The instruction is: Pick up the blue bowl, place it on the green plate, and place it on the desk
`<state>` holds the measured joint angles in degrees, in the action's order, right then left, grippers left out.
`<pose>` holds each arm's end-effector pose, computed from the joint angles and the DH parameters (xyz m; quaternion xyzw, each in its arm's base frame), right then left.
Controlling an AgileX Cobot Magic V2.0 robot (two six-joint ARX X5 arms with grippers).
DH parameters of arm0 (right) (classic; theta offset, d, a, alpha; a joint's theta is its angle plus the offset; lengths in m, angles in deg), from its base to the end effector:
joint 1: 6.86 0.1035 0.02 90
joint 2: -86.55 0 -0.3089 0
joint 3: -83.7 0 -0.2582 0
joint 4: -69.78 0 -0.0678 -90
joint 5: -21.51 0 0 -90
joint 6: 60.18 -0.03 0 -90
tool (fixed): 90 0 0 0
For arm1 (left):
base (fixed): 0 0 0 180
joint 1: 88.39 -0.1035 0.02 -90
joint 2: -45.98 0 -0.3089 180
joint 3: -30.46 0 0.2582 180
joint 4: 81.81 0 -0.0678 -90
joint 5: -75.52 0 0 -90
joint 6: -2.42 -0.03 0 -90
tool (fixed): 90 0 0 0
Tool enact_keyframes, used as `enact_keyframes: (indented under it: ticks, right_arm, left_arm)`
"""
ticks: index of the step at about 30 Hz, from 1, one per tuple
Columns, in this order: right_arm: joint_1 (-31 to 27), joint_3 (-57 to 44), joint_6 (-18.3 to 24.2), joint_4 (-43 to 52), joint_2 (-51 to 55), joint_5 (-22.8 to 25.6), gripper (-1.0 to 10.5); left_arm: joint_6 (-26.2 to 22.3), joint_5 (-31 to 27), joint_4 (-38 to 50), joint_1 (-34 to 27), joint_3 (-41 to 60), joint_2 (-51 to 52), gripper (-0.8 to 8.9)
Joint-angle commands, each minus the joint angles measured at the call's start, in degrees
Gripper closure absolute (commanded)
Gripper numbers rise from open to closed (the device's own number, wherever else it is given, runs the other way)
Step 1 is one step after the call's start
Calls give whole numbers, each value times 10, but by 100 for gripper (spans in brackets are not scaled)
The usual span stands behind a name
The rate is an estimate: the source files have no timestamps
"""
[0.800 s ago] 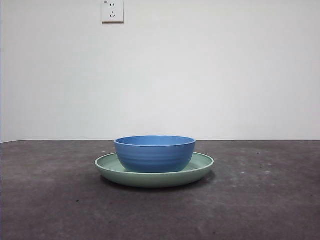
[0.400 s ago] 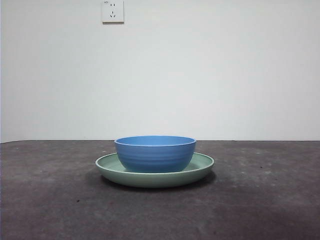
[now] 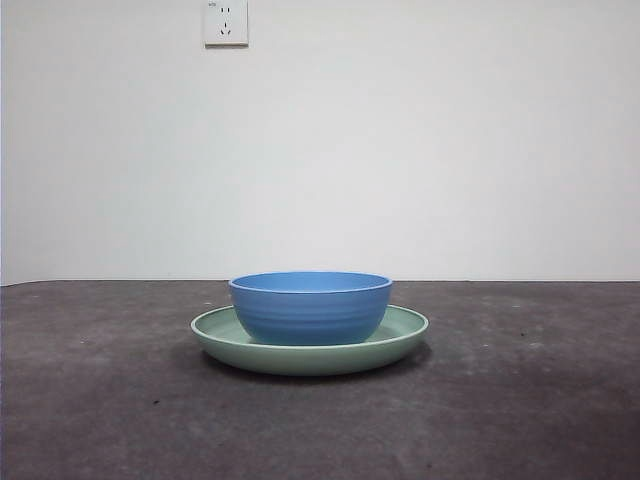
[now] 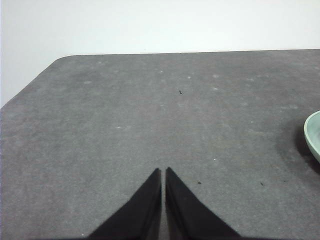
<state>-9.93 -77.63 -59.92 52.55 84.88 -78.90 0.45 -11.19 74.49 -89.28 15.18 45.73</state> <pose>0.0557 0.0024 0.1876 -0.0020 0.0018 0.0640 0.9979 0.0571 -0.0008 0.1571 0.0144 0.0752 -0.0222 0.9968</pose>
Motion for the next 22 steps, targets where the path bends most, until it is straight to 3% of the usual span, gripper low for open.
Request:
enact_keyframes:
  ticks: [1,10,22]
  right_arm:
    - [-1,-18,-16,7,10,2,937]
    - [-1,-46,-41,-59,15,2,937]
    - [-1,-46,-60,-52,15,0,937]
  left_arm:
    - [5,1,-5,-1,12,1,799]
    - [5,1,-5,-1,12,1,799]
    - [5,1,-5,-1,12,1,799]
